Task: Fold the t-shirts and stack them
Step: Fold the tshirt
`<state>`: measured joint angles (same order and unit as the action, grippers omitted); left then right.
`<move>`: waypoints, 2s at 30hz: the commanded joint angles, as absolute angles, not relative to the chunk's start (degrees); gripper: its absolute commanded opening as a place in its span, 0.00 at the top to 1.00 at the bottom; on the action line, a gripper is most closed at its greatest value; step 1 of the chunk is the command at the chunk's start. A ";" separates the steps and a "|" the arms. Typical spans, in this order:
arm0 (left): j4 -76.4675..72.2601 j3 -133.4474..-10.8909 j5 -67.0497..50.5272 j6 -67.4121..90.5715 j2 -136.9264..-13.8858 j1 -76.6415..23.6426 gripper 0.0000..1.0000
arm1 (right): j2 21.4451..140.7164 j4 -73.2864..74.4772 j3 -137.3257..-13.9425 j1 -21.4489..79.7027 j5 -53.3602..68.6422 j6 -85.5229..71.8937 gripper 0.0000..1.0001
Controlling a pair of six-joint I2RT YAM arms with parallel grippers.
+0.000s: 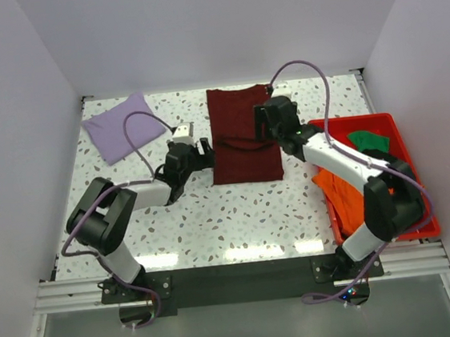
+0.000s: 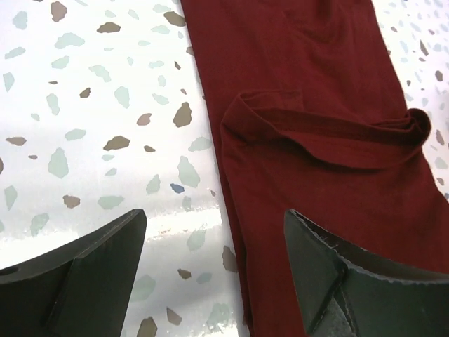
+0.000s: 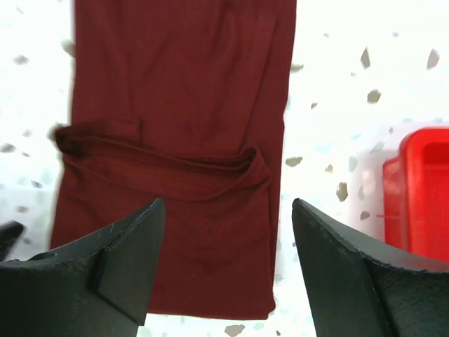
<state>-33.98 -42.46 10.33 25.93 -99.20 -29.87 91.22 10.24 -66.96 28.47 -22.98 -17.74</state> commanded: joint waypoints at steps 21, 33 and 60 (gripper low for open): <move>-37.62 -36.21 9.75 28.65 -97.46 -35.77 0.25 | 101.07 7.38 -67.76 28.30 -10.02 -17.23 0.33; -35.86 -37.62 12.13 28.30 -100.72 -39.11 0.27 | 110.21 10.37 -75.40 28.21 -11.07 -15.91 0.34; -34.10 -32.34 14.94 29.18 -95.10 -40.17 0.28 | 99.76 11.18 -75.43 26.72 -9.16 -15.90 0.33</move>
